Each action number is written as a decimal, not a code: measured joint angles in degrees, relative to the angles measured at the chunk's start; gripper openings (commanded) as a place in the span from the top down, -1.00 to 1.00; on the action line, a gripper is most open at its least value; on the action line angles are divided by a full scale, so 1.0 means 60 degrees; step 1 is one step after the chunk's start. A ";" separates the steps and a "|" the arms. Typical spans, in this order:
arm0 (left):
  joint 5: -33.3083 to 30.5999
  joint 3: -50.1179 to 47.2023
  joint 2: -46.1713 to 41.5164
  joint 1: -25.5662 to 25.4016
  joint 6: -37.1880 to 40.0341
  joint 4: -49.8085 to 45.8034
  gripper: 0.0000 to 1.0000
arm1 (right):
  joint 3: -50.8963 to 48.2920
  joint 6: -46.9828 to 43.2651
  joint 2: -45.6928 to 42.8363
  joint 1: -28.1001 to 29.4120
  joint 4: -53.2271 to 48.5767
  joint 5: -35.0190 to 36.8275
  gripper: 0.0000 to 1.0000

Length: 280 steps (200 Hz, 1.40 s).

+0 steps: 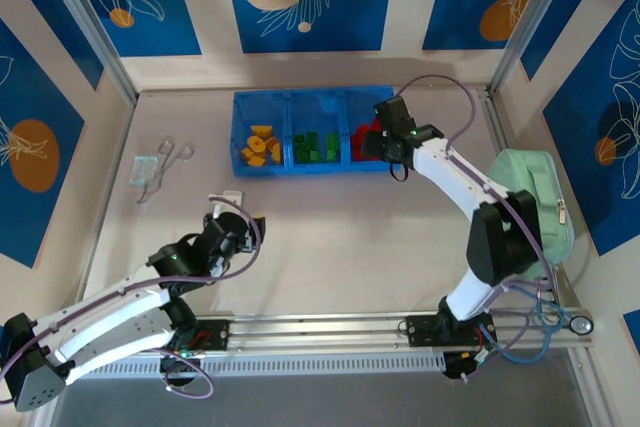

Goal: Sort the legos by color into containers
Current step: Place the lego in the container, then reset both arms

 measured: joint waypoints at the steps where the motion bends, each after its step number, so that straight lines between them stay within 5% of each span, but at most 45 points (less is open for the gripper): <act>1: -0.0022 0.0004 0.0000 0.0000 0.0004 -0.0007 -0.58 | -0.0062 0.0004 -0.0066 0.0000 0.0022 -0.0015 -0.52; 55: -0.0798 0.0087 -0.0204 0.0000 0.0339 -0.0047 -0.63 | -0.2517 -0.0262 -0.3024 0.0062 0.1443 -0.0098 -0.78; 60: -0.0889 0.0087 -0.0237 0.0000 0.0350 -0.0051 -0.63 | -0.2805 -0.0295 -0.3355 0.0076 0.1614 -0.0109 -1.00; 144: -0.2969 -0.0138 -0.0994 -0.0004 0.1293 -0.0215 -0.76 | -0.6739 -0.1133 -0.6568 0.0601 0.3468 0.1111 -0.99; 165: -0.3515 -0.0412 -0.1402 -0.0004 0.1694 -0.0098 -1.00 | -0.7111 -0.1417 -0.7122 0.0809 0.3559 0.1690 -0.99; 280: -0.6368 -0.1570 -0.2379 -0.0007 0.3100 0.0543 -1.00 | -0.7978 -0.1013 -0.9162 0.1071 0.1749 0.3938 -0.99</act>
